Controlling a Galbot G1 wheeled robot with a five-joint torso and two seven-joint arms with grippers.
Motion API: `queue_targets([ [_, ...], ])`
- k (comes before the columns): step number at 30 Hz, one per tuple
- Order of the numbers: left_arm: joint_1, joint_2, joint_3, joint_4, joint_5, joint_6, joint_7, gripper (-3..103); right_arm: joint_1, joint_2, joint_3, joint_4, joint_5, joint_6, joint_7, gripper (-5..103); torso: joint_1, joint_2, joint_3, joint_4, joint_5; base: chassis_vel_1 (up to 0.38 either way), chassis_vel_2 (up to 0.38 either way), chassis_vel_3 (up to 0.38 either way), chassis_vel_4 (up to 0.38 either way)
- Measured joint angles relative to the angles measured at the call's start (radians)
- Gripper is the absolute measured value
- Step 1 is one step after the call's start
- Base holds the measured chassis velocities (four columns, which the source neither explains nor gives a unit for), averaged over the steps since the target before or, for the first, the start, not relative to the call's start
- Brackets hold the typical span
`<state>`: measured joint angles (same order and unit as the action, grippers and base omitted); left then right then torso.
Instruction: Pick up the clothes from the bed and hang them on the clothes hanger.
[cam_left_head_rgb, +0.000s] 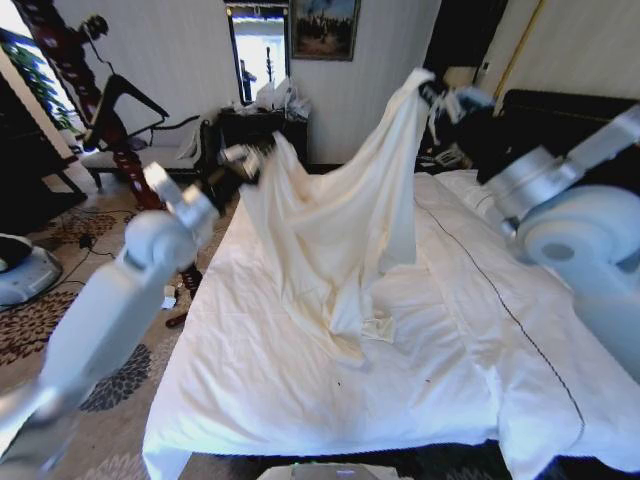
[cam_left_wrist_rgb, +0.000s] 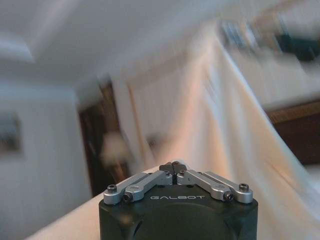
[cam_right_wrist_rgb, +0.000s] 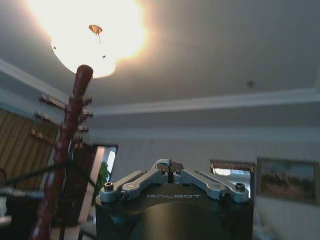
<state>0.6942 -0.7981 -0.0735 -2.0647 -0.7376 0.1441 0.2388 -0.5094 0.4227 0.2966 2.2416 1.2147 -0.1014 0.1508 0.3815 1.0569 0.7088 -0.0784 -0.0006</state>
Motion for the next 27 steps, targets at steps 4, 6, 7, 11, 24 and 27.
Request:
queue_targets([
  [4,0.230,-0.055,0.043,-0.004,0.140,-0.011,0.008,0,-0.067,0.005,-0.007,0.020,-0.045,0.000,0.007,0,0.000,0.000,0.000,0.0005,0.0003,0.000,0.000,0.000,0.000],
  [6,0.388,-0.082,0.061,-0.004,0.225,0.012,-0.030,0,-0.093,0.015,-0.036,0.031,-0.079,0.000,0.007,0,0.000,0.000,0.000,0.0009,0.0006,0.000,0.000,0.000,0.000],
  [7,0.444,-0.090,0.058,-0.008,0.252,0.028,-0.051,0,-0.097,0.021,-0.050,0.033,-0.089,-0.001,0.007,0,0.000,0.000,0.000,0.0010,0.0003,0.000,0.000,0.000,0.000],
  [11,0.583,-0.107,0.025,-0.040,0.262,0.088,-0.111,7,-0.100,0.034,-0.081,0.034,-0.117,-0.003,0.005,0,0.000,0.000,0.000,0.0011,0.0007,0.000,0.000,0.000,0.000],
  [24,0.677,-0.195,-0.097,-0.150,0.059,0.180,-0.204,55,-0.153,0.039,-0.044,0.025,-0.164,0.003,-0.014,0,0.000,0.000,0.000,0.0004,0.0008,0.000,0.000,0.000,0.000],
  [27,0.598,-0.224,-0.129,-0.071,0.054,0.180,-0.217,60,-0.161,0.041,-0.031,0.021,-0.171,0.007,-0.019,0,0.001,0.000,0.000,0.0003,0.0004,0.000,0.000,0.000,0.000],
])
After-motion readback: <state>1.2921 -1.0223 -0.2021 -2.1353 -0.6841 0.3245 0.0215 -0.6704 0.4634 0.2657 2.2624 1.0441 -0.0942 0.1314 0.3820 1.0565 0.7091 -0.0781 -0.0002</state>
